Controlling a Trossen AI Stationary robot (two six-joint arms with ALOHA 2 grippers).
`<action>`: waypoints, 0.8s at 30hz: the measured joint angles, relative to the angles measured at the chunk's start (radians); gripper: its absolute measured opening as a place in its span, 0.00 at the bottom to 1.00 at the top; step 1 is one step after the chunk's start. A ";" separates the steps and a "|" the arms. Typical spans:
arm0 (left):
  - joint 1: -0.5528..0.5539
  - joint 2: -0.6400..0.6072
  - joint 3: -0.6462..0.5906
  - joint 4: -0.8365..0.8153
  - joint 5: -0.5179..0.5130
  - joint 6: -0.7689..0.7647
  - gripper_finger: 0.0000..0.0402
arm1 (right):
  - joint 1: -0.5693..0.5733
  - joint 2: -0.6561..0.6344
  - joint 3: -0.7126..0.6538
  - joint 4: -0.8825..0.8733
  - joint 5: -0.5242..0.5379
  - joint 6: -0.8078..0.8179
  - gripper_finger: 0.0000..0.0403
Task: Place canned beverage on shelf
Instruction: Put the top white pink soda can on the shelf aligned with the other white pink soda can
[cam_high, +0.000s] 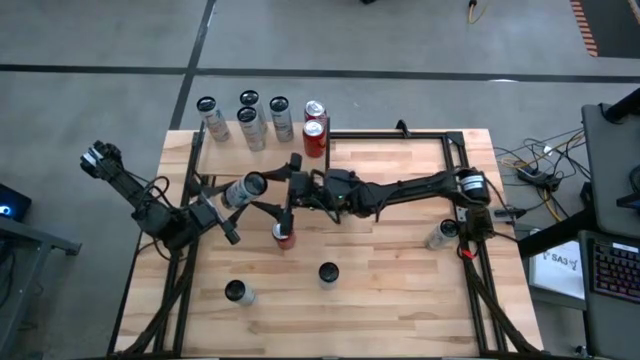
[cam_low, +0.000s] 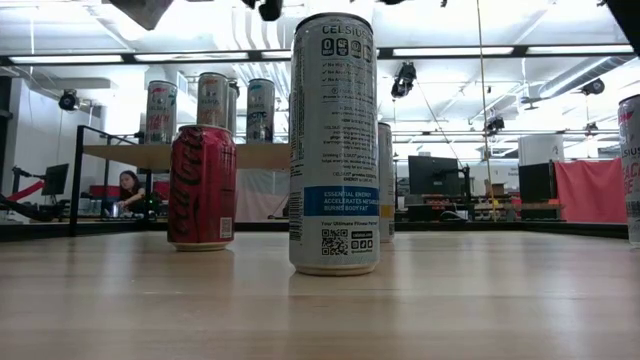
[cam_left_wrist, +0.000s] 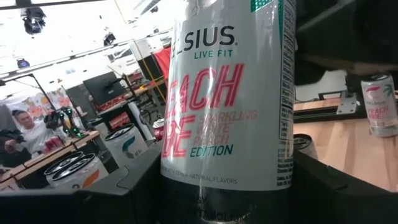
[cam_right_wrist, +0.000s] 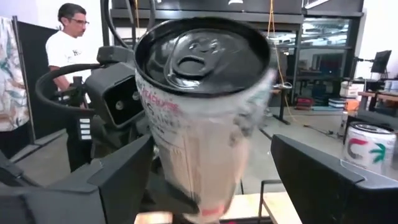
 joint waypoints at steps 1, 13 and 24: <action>0.000 0.000 0.000 0.000 0.000 -0.001 0.58 | 0.000 0.019 0.023 0.000 0.000 -0.003 0.79; 0.000 0.004 0.000 0.004 0.001 -0.018 0.59 | 0.000 0.217 0.338 -0.120 0.003 -0.086 0.68; 0.000 0.003 0.001 -0.003 -0.001 -0.014 0.61 | 0.000 0.233 0.380 -0.167 0.007 -0.087 0.58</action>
